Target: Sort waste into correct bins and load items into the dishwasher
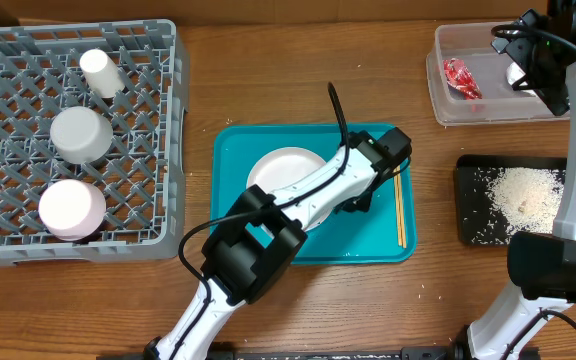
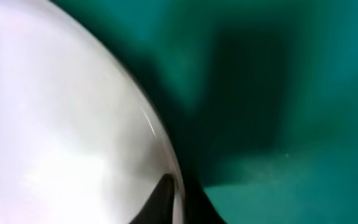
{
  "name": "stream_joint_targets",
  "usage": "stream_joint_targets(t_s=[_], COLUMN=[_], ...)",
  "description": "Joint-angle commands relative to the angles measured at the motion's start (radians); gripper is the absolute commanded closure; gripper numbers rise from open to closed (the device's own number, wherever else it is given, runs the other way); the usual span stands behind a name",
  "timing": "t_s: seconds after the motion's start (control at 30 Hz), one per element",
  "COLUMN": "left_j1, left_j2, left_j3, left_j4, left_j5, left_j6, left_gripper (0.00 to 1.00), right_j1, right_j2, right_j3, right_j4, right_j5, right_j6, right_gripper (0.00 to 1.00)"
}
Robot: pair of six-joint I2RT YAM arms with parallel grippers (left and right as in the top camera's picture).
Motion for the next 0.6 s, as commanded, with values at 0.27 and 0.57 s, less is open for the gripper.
stream_joint_targets(t_s=[0.27,0.57], left_j1=[0.089,0.369], left_j2=[-0.051,-0.257], left_j3=[0.254,0.499], left_j4=[-0.265,-0.244], left_j5=[0.012,0.336], left_j6=[-0.021,0.274], left_gripper=[0.96,0.96], right_j1=[0.002,0.002], right_j2=[-0.009,-0.009], right_j3=[0.014,0.014], right_j4=[0.005,0.005], right_j5=[0.011,0.011], right_j6=[0.002,0.001], right_gripper=[0.0,0.0])
